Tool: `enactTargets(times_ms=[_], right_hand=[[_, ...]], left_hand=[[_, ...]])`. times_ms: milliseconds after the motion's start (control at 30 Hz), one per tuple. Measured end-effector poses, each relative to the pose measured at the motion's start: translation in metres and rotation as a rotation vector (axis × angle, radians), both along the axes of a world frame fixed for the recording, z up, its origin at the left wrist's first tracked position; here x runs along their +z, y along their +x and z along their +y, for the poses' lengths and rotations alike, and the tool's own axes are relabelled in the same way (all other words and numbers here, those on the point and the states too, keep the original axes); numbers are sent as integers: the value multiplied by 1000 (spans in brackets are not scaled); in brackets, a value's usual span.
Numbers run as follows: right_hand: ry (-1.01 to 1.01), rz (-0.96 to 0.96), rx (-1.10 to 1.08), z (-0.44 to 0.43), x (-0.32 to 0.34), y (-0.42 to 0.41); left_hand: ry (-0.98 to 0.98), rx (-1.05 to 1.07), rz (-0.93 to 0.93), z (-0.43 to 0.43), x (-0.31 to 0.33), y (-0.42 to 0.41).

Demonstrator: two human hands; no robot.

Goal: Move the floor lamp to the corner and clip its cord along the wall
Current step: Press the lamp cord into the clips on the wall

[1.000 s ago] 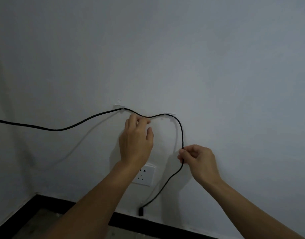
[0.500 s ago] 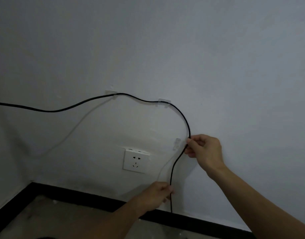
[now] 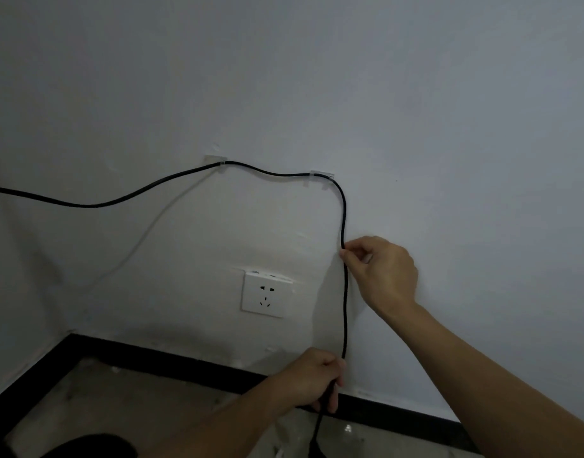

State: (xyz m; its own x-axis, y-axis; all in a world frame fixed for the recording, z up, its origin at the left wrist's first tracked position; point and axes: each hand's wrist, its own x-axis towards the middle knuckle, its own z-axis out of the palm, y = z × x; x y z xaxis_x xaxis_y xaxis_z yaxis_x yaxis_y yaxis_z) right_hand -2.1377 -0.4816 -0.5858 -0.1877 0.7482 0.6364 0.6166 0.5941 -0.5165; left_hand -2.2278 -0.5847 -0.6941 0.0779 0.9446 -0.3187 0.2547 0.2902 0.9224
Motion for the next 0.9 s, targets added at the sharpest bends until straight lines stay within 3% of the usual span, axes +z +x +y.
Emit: enactTargets(times_ms=[167, 533, 700, 900], right_hand=[[56, -87, -83, 0, 2, -5], [36, -219, -7, 6, -19, 33], [-50, -227, -20, -1, -31, 21], [-221, -105, 34, 0, -36, 11]], left_hand=[[20, -30, -46, -1, 3, 7], [37, -51, -41, 0, 6, 3], [-10, -52, 41, 1, -1, -1], [63, 51, 250, -2, -17, -27]])
